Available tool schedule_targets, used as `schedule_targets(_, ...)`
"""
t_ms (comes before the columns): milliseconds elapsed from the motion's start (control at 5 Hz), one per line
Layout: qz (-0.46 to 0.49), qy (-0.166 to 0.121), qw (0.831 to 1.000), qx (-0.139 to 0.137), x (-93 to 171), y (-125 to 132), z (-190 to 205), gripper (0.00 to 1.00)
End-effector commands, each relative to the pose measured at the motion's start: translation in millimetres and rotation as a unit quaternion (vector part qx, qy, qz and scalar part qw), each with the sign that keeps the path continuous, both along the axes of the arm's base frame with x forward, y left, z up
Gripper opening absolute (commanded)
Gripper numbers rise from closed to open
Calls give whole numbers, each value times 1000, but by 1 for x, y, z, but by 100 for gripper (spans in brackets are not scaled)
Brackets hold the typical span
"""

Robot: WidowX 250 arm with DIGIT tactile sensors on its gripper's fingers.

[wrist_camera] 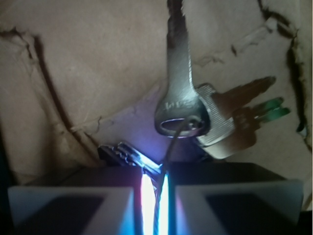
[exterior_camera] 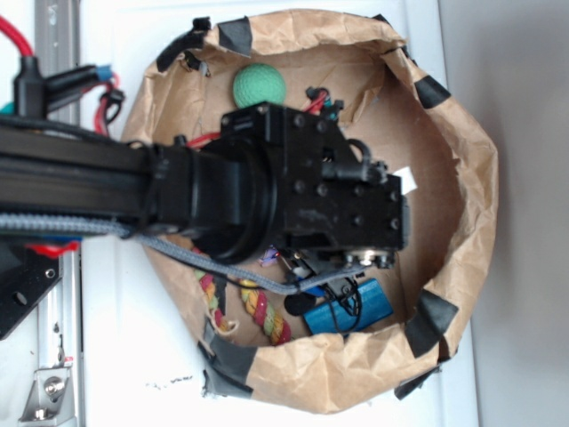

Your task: Grab the silver keys.

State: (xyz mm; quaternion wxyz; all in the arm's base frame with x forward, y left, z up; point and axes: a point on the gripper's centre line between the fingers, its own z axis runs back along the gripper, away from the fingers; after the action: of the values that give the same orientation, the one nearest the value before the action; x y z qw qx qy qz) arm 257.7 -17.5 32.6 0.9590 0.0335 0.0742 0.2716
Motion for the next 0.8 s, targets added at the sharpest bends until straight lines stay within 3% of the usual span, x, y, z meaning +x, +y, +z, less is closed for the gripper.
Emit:
schedule_targets(0,77,2,997,-30,39,28,86,0)
schedule_targets(200,40,-7,991,-131,19,45,132,0)
schedule_targets(400,-11,-54,989,-138,-3,53,159,0)
schedule_targets(600,-34,-82,988,-125,-12,57,146,0)
